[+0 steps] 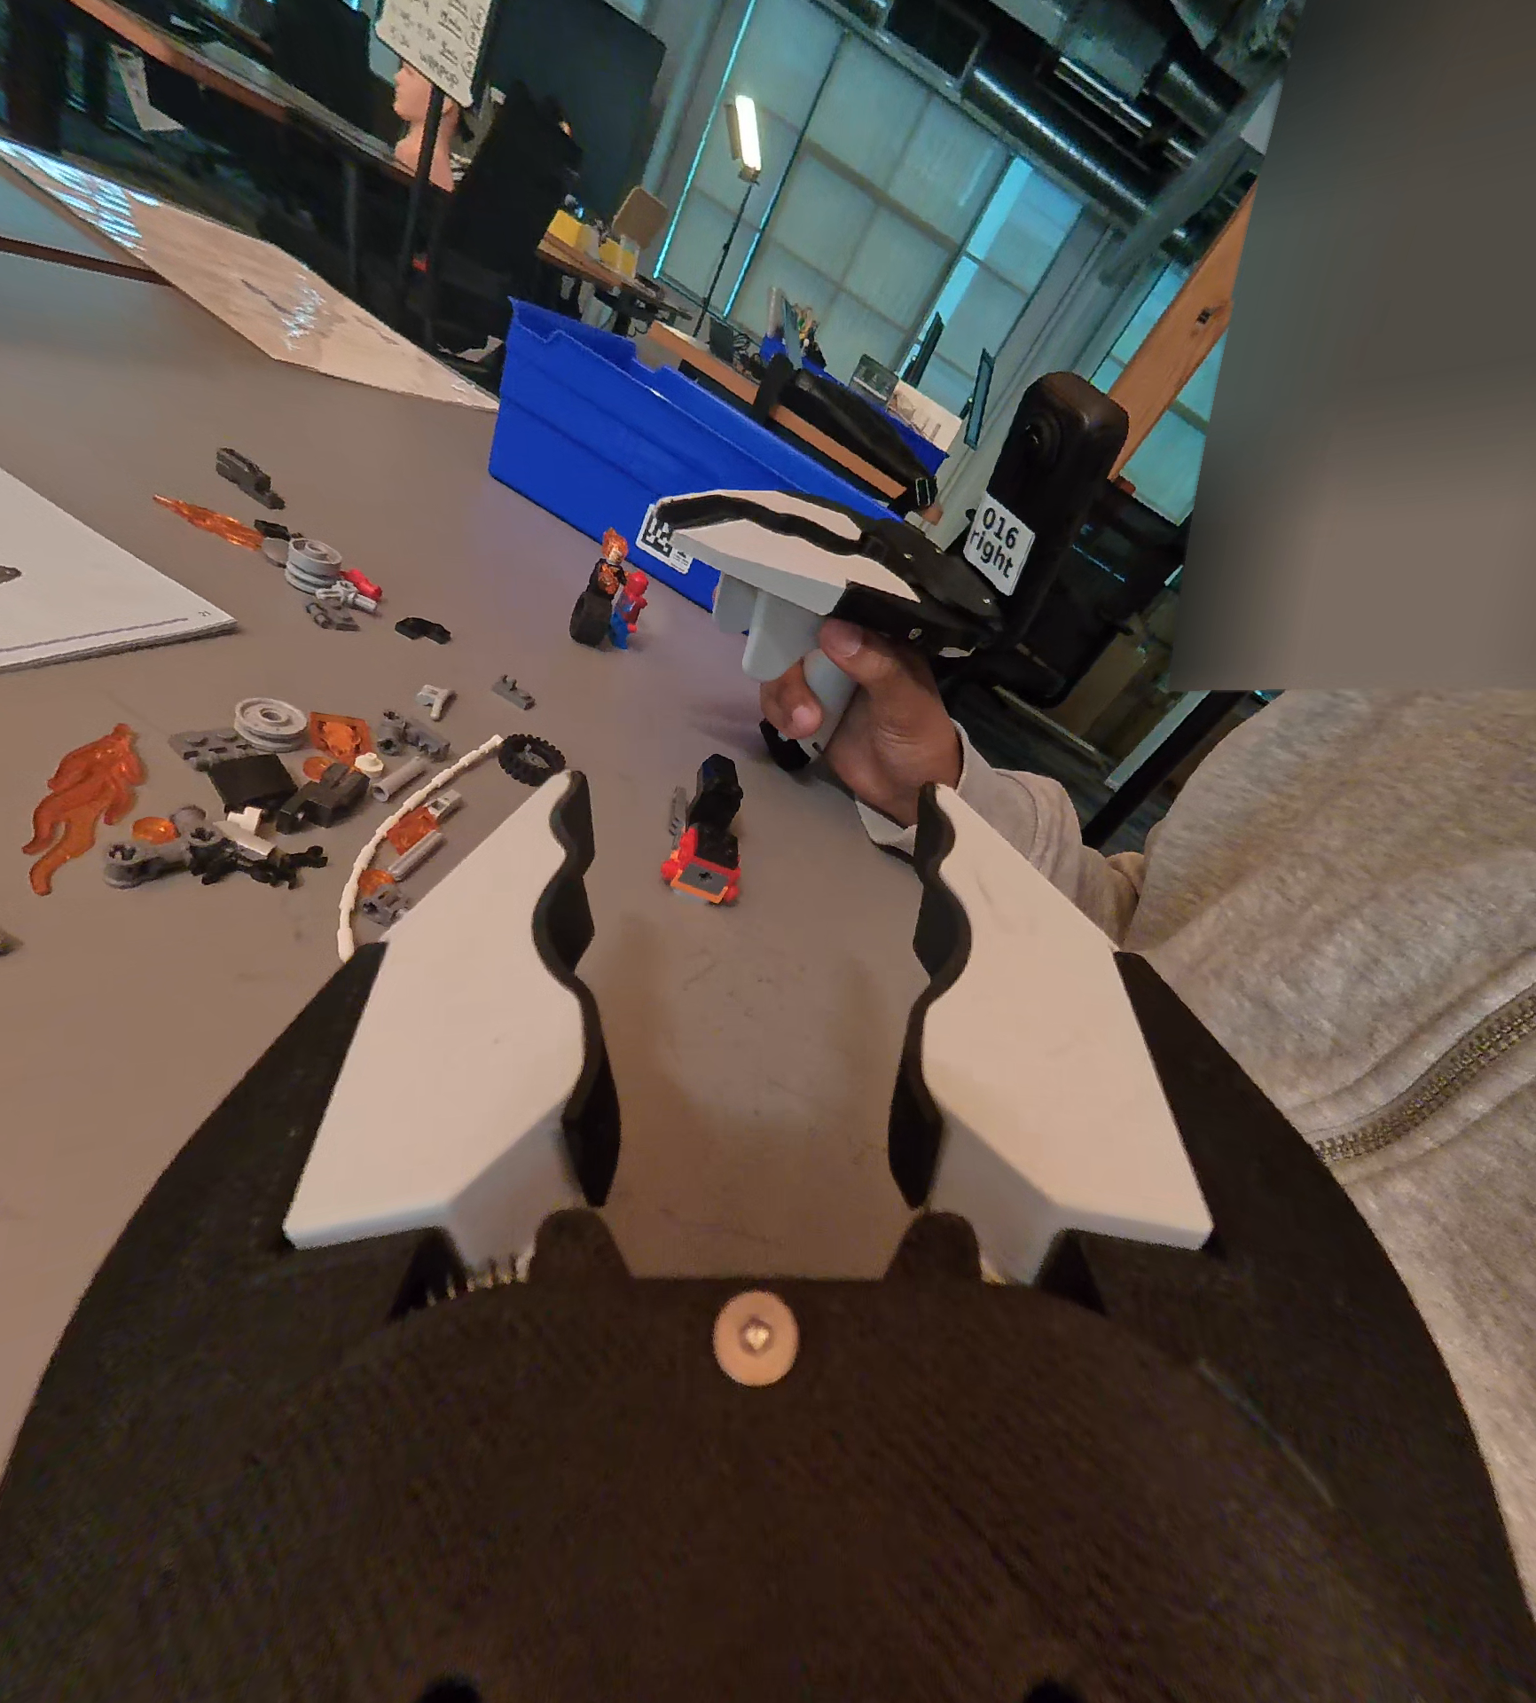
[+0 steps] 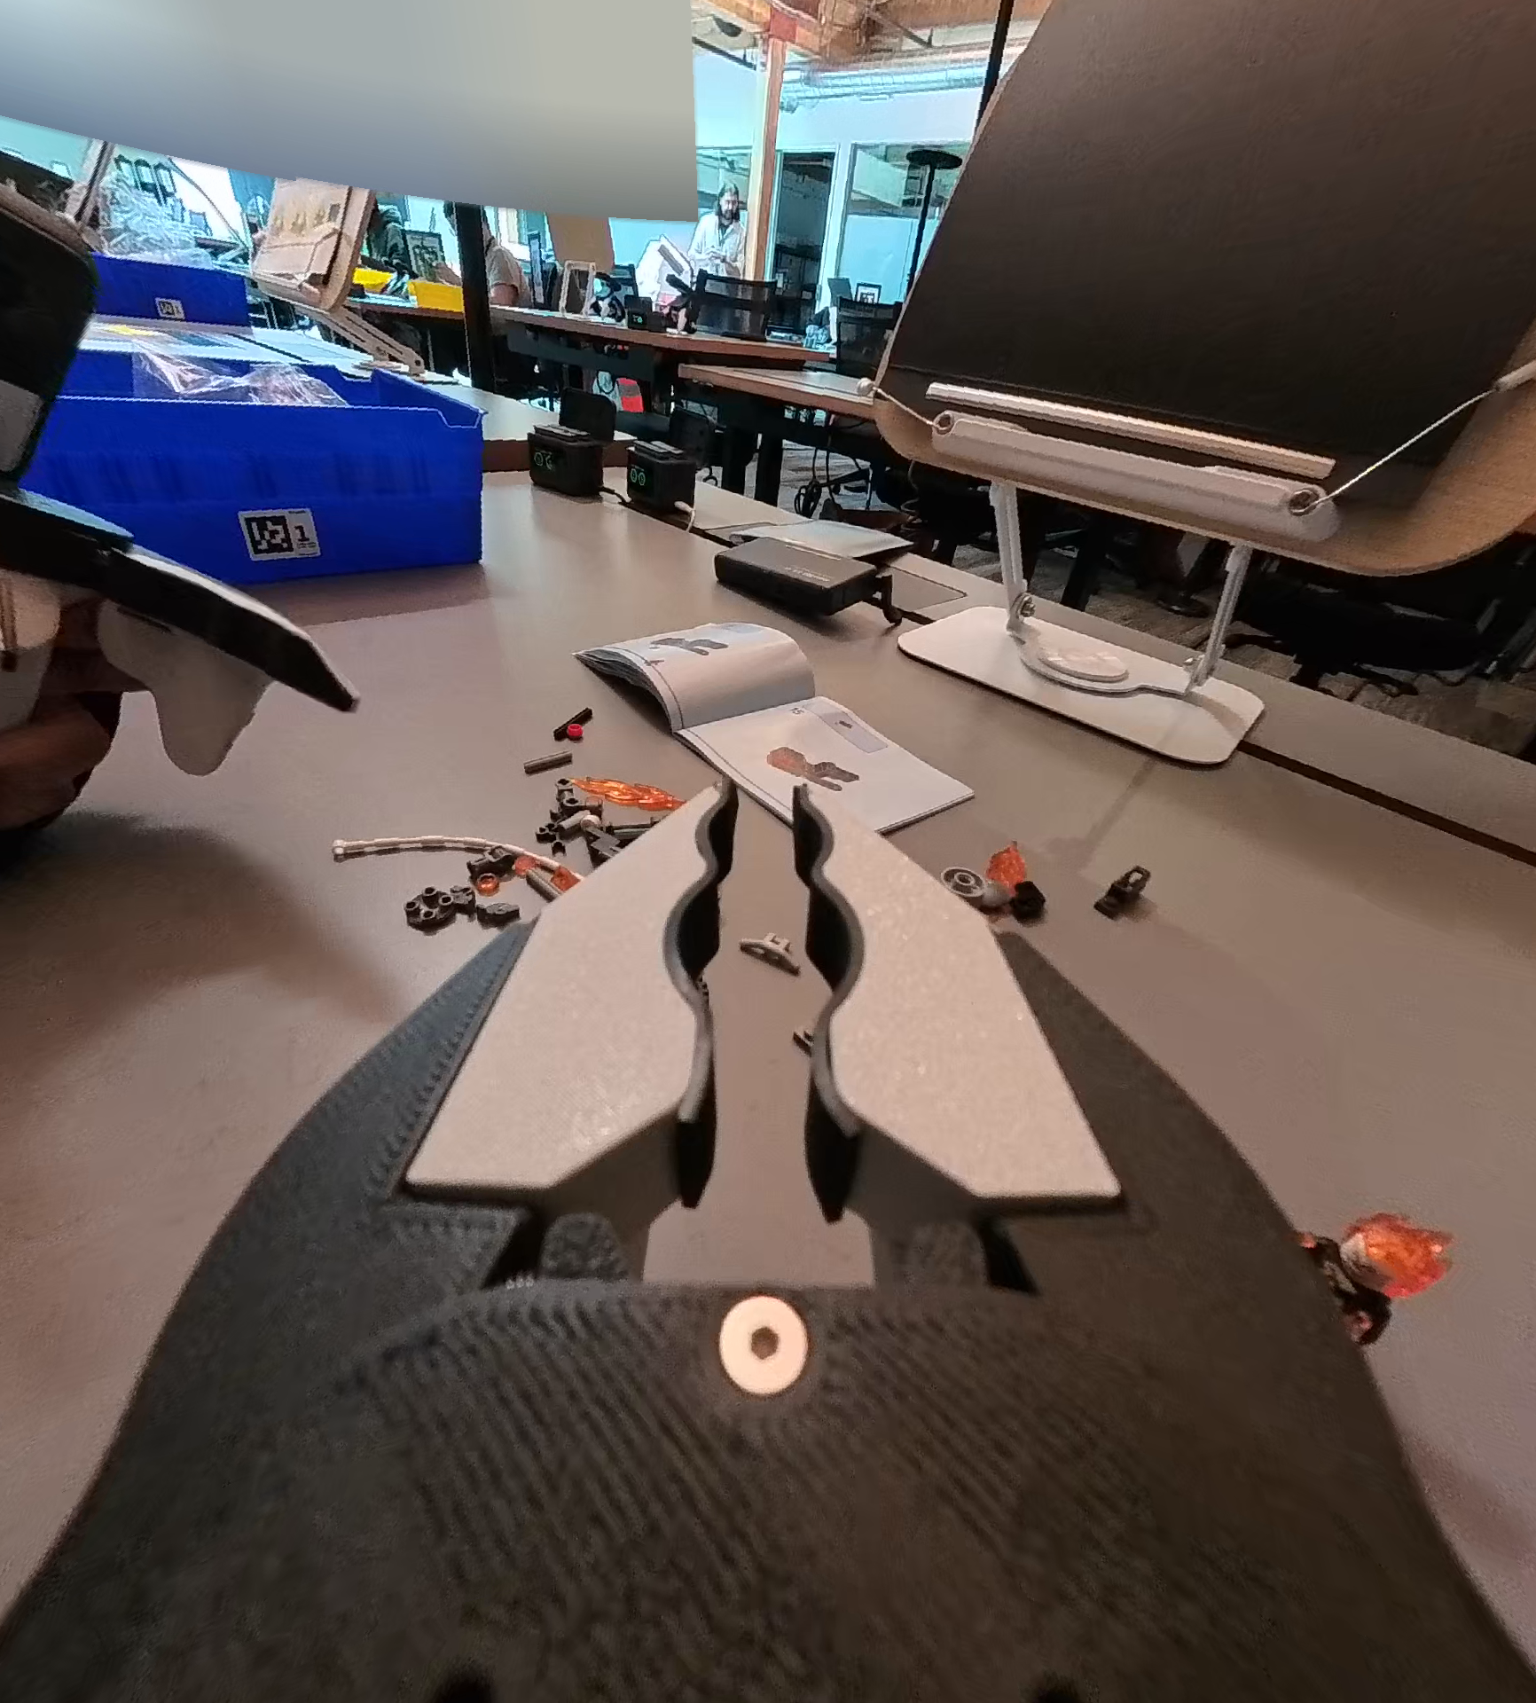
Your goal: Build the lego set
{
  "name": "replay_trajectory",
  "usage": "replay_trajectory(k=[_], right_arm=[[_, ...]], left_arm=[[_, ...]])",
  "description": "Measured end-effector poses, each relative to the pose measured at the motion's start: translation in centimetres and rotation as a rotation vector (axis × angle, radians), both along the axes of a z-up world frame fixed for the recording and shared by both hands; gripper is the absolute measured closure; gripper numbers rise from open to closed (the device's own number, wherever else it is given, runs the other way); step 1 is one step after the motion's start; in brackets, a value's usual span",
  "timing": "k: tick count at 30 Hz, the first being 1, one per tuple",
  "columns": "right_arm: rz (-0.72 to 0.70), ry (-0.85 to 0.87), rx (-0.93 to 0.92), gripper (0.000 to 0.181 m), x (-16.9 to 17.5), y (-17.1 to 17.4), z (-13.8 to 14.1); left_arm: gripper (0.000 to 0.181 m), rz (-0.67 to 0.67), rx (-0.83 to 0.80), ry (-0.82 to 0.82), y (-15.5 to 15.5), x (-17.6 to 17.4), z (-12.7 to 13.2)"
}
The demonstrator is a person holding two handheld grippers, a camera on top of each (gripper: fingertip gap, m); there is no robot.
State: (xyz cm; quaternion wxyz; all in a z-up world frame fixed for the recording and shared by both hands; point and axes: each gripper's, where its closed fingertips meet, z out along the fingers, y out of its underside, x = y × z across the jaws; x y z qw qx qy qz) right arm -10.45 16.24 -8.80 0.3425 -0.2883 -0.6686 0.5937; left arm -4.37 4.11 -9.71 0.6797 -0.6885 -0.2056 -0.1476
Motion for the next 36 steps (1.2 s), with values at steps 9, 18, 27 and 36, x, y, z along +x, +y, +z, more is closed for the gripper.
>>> replay_trajectory(k=[9, 18, 27, 36], right_arm=[[0.001, 0.000, 0.004, 0.171, 0.02, -0.04, -0.03], [0.002, -0.006, 0.009, 0.171, -0.01, -0.08, -0.13], [0.002, -0.008, 0.015, 0.171, -0.01, -0.16, -0.21], [0.002, -0.010, 0.020, 0.171, -0.01, -0.22, -0.28]], left_arm=[[0.111, -0.028, 0.010, -0.049, 0.19, 0.19, -0.14], [0.111, -0.040, 0.015, -0.069, 0.20, 0.20, -0.17], [0.110, -0.040, 0.021, -0.080, 0.15, 0.11, -0.13], [0.110, -0.042, 0.027, -0.089, 0.12, 0.08, -0.11]])
